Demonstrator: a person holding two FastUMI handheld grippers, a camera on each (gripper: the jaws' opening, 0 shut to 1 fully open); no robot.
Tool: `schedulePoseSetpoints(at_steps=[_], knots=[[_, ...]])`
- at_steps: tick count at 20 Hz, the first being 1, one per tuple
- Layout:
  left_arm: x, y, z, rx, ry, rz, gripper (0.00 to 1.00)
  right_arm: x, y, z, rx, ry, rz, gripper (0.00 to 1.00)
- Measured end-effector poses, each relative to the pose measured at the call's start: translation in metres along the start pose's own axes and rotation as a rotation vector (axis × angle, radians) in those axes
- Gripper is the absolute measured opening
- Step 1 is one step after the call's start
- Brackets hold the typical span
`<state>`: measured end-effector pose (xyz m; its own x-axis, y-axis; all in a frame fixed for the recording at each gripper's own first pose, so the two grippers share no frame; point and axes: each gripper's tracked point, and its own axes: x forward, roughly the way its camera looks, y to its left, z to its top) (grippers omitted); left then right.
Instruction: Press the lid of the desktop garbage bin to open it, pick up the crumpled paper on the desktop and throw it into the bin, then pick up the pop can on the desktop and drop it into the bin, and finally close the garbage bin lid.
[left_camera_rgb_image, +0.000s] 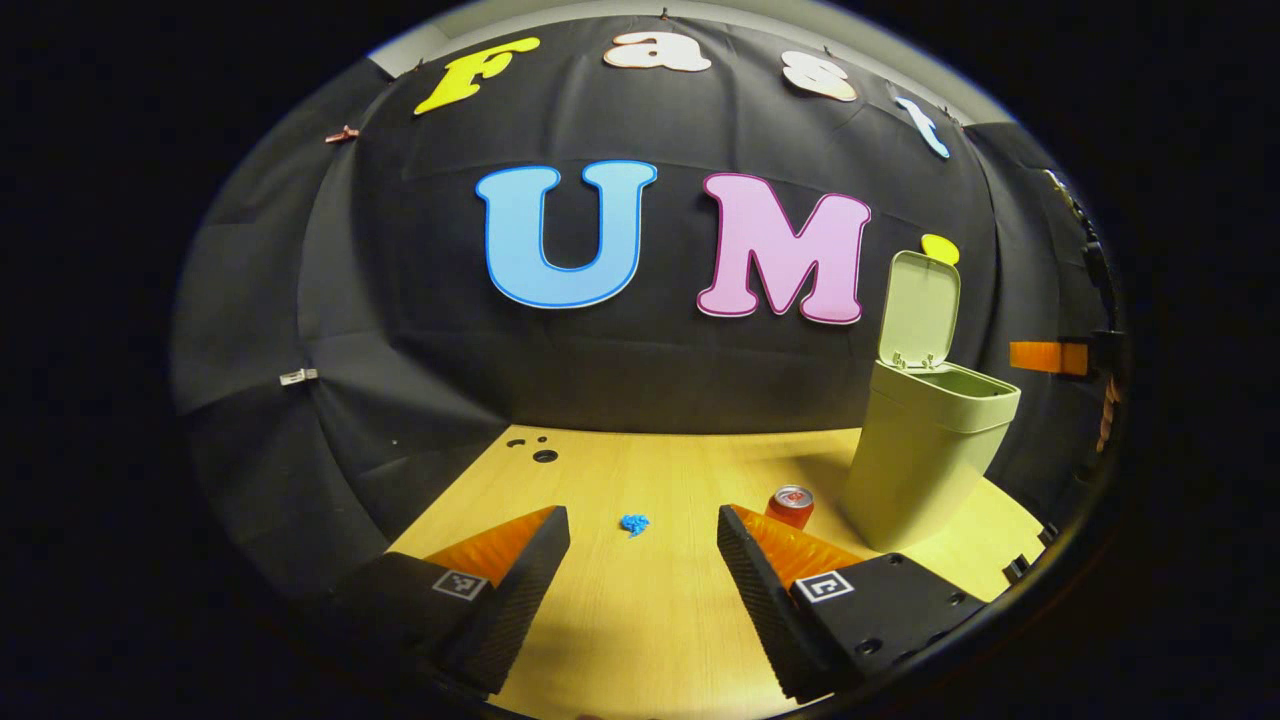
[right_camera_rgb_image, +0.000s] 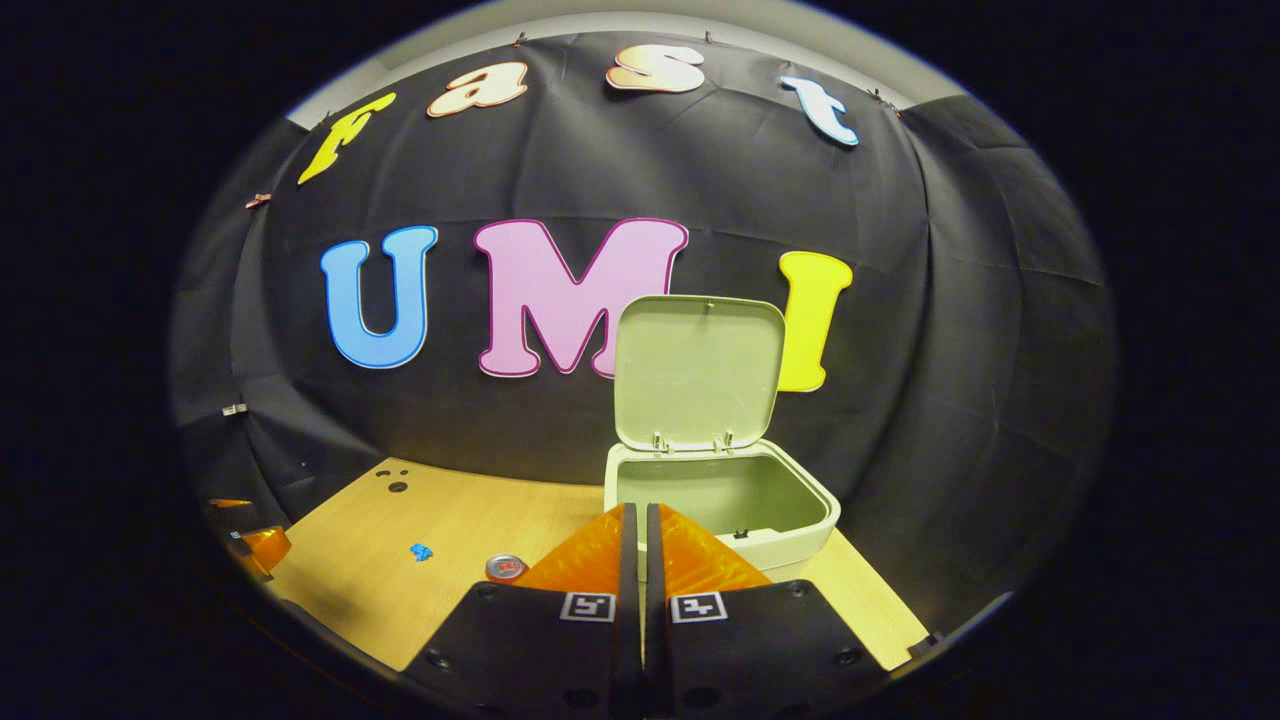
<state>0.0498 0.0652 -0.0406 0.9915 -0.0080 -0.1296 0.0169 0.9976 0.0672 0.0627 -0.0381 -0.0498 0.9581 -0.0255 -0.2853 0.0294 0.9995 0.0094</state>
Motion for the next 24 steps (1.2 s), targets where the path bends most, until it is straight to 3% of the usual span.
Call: schedulePoseSetpoints(at_steps=[2, 5, 7, 9, 11, 18, 24], knots=[[0.015, 0.002, -0.004, -0.016, 0.008, 0.006, 0.95, 0.002, 0.001, -0.012, 0.0, 0.03, 0.028, 0.07], [0.038, 0.011, -0.016, -0.017, 0.048, 0.034, 0.96, 0.004, -0.001, -0.027, 0.006, 0.056, 0.049, 0.27], [0.055, 0.017, -0.022, -0.011, 0.071, 0.049, 0.96, 0.004, 0.0, -0.034, 0.009, 0.066, 0.065, 0.61], [0.07, 0.019, -0.027, -0.019, 0.087, 0.05, 0.96, 0.003, 0.005, -0.041, 0.012, 0.076, 0.092, 0.87], [0.087, 0.02, -0.033, -0.026, 0.104, 0.05, 0.96, 0.001, 0.008, -0.045, 0.008, 0.079, 0.103, 1.0], [0.147, 0.016, -0.055, 0.007, 0.162, 0.049, 0.96, 0.003, 0.024, -0.059, -0.016, 0.11, 0.16, 1.0], [0.204, 0.014, -0.085, 0.12, 0.219, 0.017, 0.96, 0.005, 0.033, -0.076, -0.032, 0.161, 0.194, 1.0]])
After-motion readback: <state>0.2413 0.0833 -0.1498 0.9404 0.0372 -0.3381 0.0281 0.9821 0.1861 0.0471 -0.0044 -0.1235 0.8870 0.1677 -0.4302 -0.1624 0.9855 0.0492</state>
